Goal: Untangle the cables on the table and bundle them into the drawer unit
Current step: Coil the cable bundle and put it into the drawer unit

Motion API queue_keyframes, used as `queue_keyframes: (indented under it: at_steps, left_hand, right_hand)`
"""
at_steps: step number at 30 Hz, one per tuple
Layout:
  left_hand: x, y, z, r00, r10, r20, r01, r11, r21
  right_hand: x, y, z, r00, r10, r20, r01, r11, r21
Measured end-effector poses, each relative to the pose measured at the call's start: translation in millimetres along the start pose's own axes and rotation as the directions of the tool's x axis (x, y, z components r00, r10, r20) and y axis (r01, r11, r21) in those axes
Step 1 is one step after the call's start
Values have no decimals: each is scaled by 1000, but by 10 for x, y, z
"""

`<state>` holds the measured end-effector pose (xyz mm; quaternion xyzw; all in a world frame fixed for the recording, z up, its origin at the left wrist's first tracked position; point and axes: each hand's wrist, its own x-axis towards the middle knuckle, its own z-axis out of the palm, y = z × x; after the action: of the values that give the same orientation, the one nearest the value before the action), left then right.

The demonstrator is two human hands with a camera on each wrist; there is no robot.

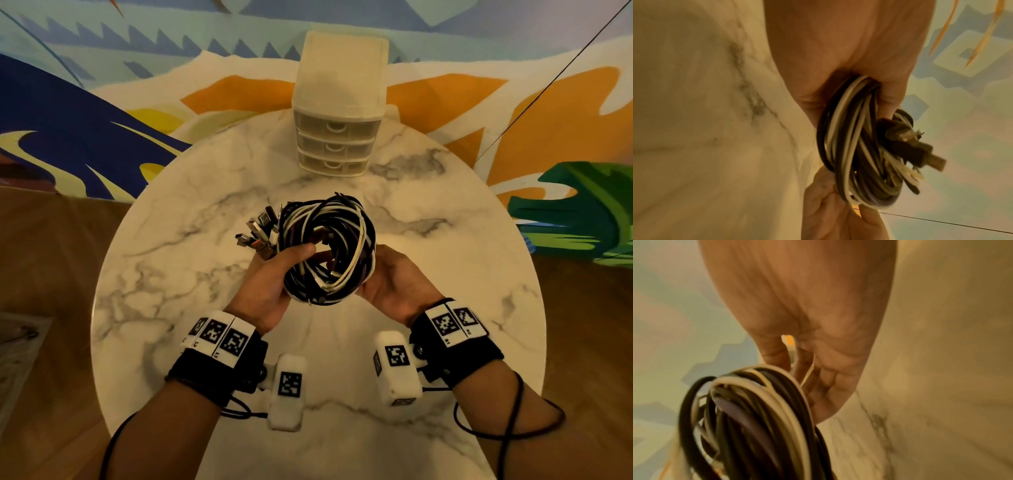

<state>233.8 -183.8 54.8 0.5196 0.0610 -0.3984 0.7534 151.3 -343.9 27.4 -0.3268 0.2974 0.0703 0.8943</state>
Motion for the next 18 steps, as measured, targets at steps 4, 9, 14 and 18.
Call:
queue_keyframes:
  at_steps: [4,9,14,18]
  left_hand:
    - [74,108,-12,999,16,-29,-16,1000,12]
    - [209,291,-147,985,110,-132,-106,994,33]
    - [357,434,-329,941,206,-267,-202,978,43]
    - [500,564,-384,913,253,-321,-231,967,105]
  right_hand:
    - [139,-34,-55,994,4,-113,-11,998,-65]
    - [403,-49,-8,896,-386,-218,94,645,-758]
    - [930,-145,45,861,-501,86,99,-2,-995]
    - [1468,-337,185,907,-421,-9,-73,-136,-988]
